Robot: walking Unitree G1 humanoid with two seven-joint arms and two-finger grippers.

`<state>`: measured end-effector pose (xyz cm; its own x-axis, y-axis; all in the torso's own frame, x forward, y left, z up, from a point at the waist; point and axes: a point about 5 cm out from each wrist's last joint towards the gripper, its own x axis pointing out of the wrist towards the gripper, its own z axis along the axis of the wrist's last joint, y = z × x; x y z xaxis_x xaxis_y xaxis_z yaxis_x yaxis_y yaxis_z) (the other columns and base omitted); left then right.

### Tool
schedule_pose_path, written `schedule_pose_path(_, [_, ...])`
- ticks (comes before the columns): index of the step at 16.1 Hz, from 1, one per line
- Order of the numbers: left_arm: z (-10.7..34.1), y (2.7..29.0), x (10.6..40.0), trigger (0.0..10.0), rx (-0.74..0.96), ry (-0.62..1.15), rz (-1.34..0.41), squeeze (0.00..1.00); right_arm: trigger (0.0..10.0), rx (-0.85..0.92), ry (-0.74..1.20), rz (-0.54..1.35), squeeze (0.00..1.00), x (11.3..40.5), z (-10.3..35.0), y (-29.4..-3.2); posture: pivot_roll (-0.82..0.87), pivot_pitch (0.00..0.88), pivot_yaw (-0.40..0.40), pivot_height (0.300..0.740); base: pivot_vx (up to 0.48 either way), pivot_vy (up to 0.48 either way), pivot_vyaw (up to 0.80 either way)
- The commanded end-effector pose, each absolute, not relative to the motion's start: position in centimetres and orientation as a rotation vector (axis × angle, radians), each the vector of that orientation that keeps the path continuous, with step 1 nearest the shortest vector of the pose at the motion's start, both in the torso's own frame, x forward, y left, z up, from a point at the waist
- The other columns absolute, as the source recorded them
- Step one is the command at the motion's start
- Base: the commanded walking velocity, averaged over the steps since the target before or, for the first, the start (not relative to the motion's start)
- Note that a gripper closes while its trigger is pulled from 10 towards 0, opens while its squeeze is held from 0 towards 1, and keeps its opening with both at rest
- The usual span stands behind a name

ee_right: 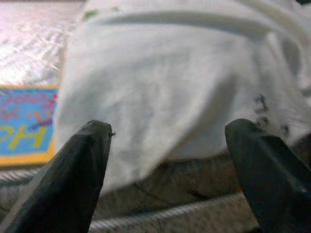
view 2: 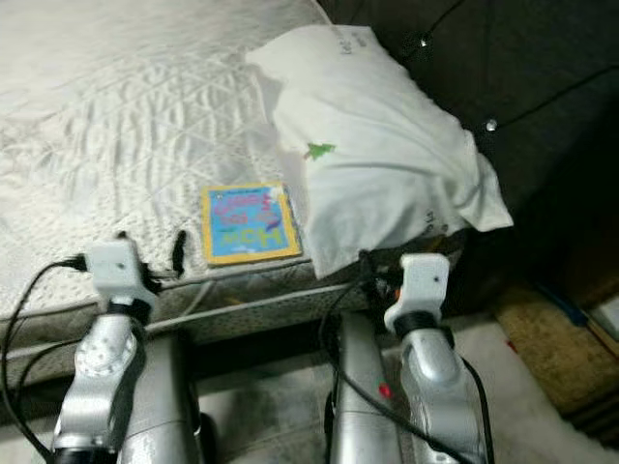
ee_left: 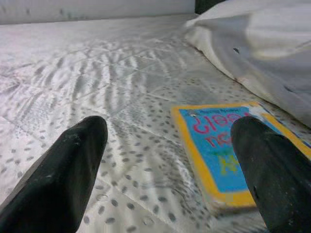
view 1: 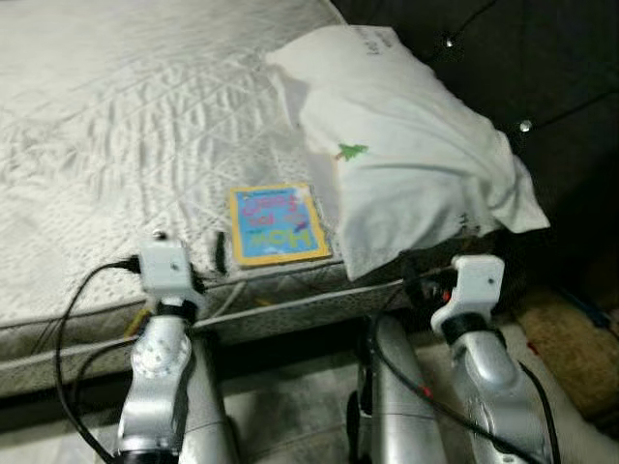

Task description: Clean up the room

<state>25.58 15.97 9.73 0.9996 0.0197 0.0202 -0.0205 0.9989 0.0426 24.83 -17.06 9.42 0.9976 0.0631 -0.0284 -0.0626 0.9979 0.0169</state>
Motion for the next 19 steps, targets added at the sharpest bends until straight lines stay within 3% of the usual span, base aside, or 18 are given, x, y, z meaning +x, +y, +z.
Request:
schedule_pose_path(1, [10.3, 15.8, 25.2, 10.0, 0.074, -0.021, 0.006, 0.00, 10.0, 0.039, 0.029, 0.051, 0.00, 25.0, 9.5, -17.1, 0.01, 0.053, -0.007, 0.490, 0.000, 0.000, 0.00])
schedule_pose_path(8, [9.6, 15.7, 25.1, 10.0, 0.108, 0.040, -0.020, 0.00, 10.0, 0.086, -0.009, 0.016, 0.00, 26.2, 10.1, -16.8, -0.01, 0.001, 0.023, 0.549, 0.000, 0.000, 0.00])
schedule_pose_path(19, [9.6, 14.6, 26.2, 10.0, 0.074, 0.072, -0.096, 0.00, 10.0, 0.085, -0.027, -0.015, 0.00, 26.9, 10.5, -17.1, -0.01, 0.006, 0.021, 0.653, 0.000, 0.000, 0.00])
